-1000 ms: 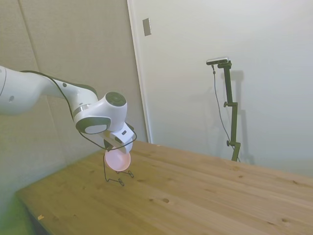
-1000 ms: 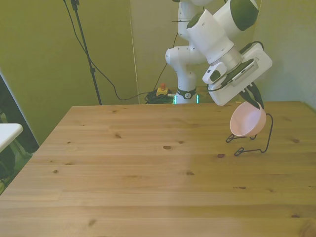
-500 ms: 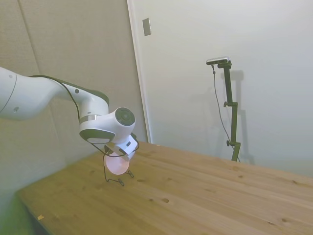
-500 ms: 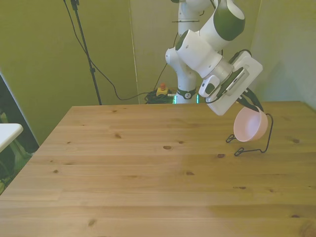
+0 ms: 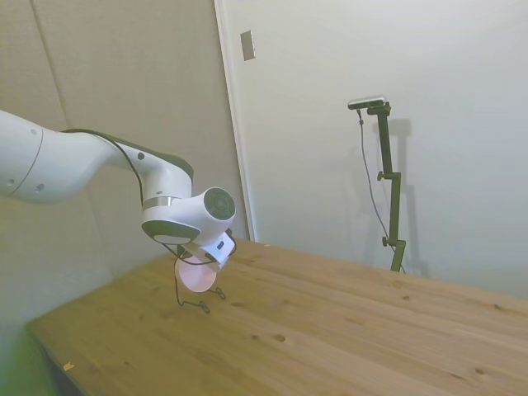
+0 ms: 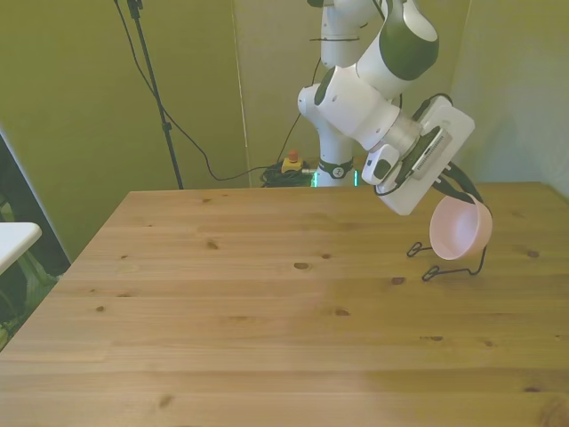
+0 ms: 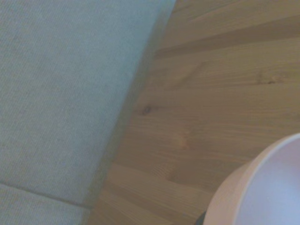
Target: Load the bowl
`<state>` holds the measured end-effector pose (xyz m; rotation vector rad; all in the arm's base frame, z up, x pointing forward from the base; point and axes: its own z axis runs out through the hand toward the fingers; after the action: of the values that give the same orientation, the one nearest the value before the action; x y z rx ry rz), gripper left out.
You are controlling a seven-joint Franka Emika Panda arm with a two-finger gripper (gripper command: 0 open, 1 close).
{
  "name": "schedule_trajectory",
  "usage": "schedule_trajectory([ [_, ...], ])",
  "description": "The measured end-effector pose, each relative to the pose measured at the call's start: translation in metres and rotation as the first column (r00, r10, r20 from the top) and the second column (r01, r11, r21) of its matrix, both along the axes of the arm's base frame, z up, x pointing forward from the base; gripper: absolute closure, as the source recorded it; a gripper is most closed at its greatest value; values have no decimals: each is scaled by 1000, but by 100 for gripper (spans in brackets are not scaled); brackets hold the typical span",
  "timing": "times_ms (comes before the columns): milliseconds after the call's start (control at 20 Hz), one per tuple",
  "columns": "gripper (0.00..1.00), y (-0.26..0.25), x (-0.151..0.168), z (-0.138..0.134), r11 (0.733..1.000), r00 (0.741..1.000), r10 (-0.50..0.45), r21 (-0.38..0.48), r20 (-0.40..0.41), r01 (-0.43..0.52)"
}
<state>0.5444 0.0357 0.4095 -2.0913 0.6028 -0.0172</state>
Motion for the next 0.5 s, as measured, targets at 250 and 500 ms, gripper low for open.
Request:
schedule_trajectory([
  [250, 100, 0, 2, -8, 1000, 1000, 9, 9, -12, -8],
  [500, 100, 0, 2, -11, 1000, 1000, 10, 9, -17, -9],
])
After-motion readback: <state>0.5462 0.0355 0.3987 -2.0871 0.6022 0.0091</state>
